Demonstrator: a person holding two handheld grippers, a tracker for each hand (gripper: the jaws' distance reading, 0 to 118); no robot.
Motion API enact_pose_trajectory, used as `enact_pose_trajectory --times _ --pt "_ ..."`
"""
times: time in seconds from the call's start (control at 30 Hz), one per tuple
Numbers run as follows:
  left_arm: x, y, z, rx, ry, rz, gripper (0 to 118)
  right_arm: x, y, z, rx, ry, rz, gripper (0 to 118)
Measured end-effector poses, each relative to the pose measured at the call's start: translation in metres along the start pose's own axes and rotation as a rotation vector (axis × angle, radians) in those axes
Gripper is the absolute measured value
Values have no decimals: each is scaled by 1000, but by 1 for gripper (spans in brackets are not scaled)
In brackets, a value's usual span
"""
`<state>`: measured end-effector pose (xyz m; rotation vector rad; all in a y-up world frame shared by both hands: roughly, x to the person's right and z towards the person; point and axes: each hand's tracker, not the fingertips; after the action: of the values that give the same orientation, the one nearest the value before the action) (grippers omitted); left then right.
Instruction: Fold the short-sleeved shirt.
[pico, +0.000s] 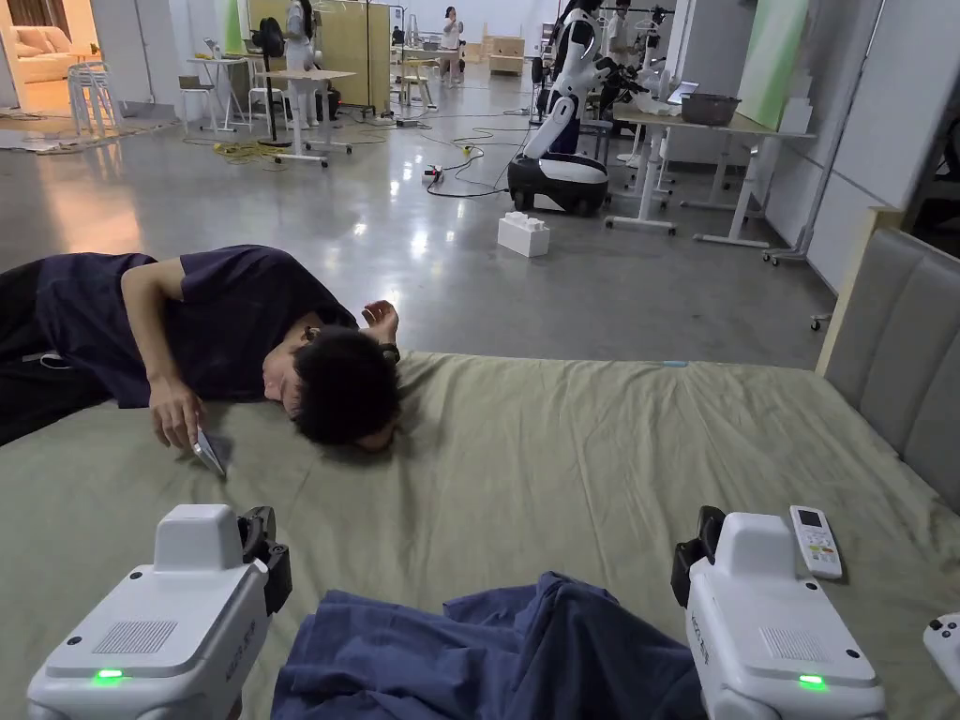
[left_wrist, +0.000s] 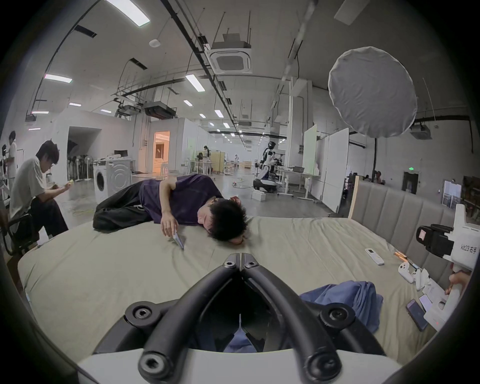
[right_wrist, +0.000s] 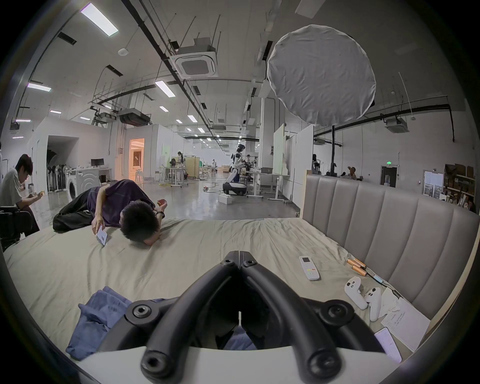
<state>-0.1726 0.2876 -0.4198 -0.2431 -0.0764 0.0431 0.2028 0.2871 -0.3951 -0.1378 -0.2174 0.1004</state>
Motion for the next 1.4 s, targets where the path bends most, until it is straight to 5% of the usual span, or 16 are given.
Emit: enact_pose_trajectory --times 0.4,0.53,0.6,0.87,0.93,1.0,1.2,1.27,1.33,1.4 --pt "-24 -100 -55 -651 -74 89 4 10 -28 -9 -88 -6 -3 0" --pt "-20 -138 -64 -847 -78 124 79 16 -36 -10 -113 -15 0 0" --pt "-17 -153 -67 -928 -54 137 83 18 -40 -10 -124 -19 1 0" --pt "29 -161 -55 -883 20 -63 78 31 -58 -19 -192 -40 3 0" --pt "28 -157 -58 -854 21 -78 53 35 -63 -23 -227 -44 -1 0" --pt "28 -153 -61 -847 7 -98 10 40 -70 -30 -294 -35 -7 0" --pt "4 -134 -58 -733 10 -7 5 53 -97 -59 -564 45 -66 1" --pt "2 -123 -56 -709 -7 -24 5 54 -109 -70 -639 72 -64 21" --pt "3 -113 -56 -694 -15 -16 5 50 -118 -81 -733 104 -76 63" --pt "1 -110 -59 -678 -11 -18 5 45 -129 -86 -830 165 -84 82"
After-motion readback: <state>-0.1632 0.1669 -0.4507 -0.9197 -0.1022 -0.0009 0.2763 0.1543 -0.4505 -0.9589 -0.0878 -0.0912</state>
